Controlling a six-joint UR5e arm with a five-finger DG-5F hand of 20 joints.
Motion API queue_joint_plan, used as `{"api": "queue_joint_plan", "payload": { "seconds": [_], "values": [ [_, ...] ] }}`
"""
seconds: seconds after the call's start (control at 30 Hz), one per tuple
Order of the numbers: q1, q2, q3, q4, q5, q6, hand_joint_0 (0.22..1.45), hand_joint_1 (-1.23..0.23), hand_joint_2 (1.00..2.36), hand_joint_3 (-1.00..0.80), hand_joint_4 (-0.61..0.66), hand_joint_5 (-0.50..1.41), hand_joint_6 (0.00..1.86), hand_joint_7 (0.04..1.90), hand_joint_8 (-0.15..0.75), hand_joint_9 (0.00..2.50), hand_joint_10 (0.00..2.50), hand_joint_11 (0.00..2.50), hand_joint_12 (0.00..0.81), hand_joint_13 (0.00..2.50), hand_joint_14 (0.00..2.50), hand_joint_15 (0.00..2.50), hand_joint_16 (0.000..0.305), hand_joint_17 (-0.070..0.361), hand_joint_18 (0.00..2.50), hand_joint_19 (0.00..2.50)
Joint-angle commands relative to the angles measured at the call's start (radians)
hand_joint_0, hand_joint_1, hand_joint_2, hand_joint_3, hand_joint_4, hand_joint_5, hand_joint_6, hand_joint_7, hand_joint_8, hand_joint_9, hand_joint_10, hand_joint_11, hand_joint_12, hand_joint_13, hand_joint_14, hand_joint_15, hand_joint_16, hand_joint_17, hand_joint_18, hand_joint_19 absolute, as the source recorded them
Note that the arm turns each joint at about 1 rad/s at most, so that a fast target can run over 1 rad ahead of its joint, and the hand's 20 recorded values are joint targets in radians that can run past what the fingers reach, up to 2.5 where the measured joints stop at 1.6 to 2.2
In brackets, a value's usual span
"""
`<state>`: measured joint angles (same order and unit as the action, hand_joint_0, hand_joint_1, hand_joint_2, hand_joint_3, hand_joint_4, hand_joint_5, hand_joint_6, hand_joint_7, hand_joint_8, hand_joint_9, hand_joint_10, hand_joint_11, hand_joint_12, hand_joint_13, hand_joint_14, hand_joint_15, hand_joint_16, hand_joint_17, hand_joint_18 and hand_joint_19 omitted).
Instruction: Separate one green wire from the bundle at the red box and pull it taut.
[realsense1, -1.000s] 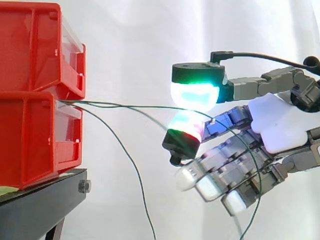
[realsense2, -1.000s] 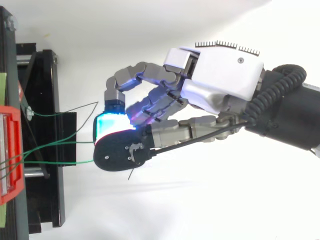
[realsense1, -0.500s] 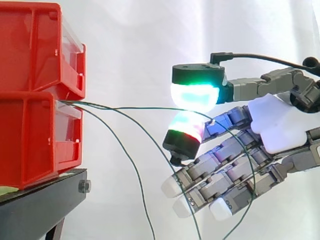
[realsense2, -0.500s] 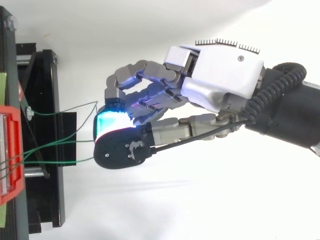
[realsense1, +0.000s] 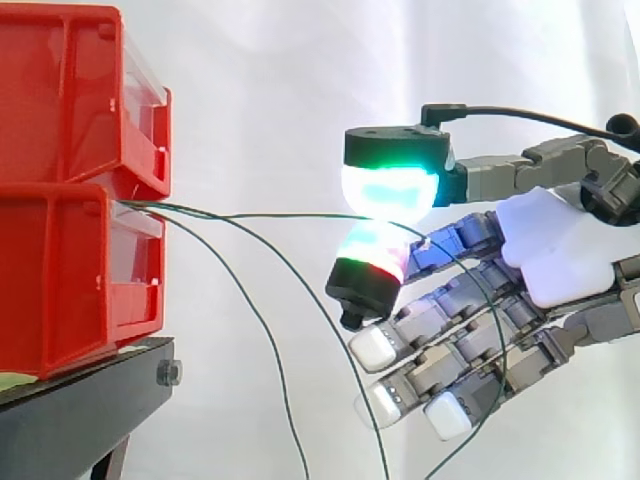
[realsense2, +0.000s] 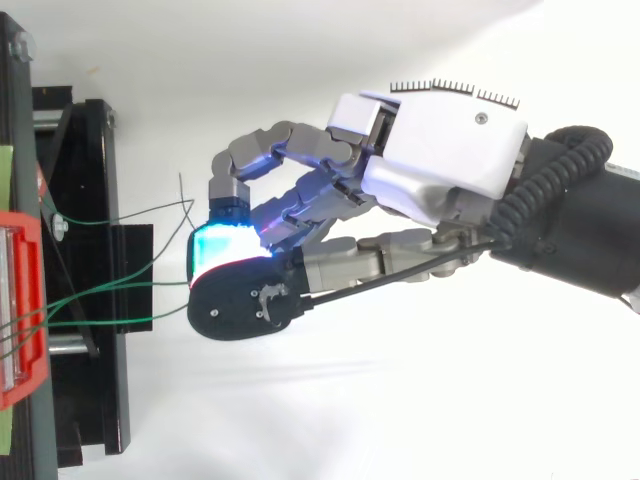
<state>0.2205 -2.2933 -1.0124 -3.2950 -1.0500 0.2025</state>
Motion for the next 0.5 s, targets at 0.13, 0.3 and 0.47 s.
{"api": "queue_joint_plan", "payload": {
  "seconds": [0.13,0.3,0.47],
  "values": [
    [0.000,0.000,0.000,0.000,0.001,0.000,0.60,-0.74,1.02,-0.14,0.00,-0.11,0.88,1.25,0.297,1.07,0.02,0.87,0.428,0.98,0.02,0.72,0.061,0.136,0.70,0.53],
    [0.000,0.000,0.000,0.000,0.001,0.000,0.60,-0.73,1.02,-0.15,0.00,-0.11,0.88,1.25,0.303,1.16,0.02,1.06,0.435,1.16,0.02,1.06,0.060,0.136,0.76,0.61],
    [0.000,0.000,0.000,0.000,-0.001,0.000,0.61,-0.73,1.02,-0.16,0.00,-0.11,0.88,1.24,0.296,1.20,0.02,1.20,0.413,1.28,0.02,1.32,0.060,0.135,0.81,0.70]
  ]
}}
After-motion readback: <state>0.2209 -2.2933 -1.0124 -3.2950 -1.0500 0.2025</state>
